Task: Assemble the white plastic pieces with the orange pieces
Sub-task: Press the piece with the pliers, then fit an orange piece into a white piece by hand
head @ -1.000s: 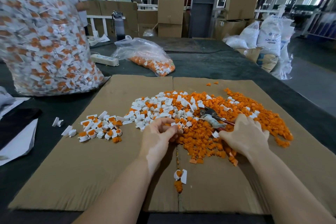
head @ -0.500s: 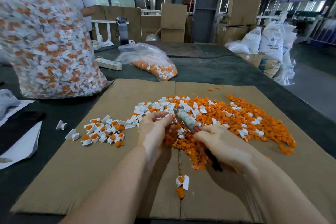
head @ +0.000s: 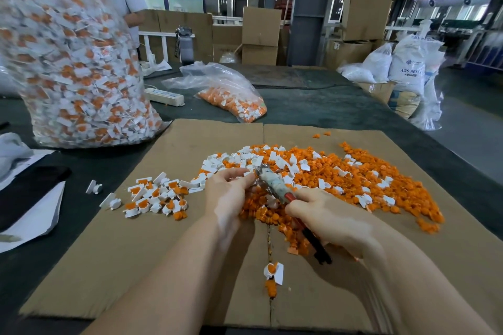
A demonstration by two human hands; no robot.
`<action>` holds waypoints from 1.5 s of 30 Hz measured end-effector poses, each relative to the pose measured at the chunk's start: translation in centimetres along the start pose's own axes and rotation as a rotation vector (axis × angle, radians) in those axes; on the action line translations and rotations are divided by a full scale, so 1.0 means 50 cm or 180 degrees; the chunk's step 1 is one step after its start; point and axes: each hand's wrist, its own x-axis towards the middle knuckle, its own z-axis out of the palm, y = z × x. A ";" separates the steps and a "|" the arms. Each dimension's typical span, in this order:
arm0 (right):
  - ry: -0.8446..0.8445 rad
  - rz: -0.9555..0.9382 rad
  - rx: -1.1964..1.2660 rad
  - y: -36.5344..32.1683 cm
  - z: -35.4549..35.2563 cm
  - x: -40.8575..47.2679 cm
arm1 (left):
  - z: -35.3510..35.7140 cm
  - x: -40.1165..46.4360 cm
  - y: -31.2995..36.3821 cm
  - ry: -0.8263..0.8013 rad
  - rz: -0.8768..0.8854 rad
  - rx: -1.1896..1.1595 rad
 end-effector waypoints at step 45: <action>0.2770 -0.0259 -0.2065 0.119 0.029 0.049 | -0.014 -0.031 -0.072 -0.0293 0.1082 0.1392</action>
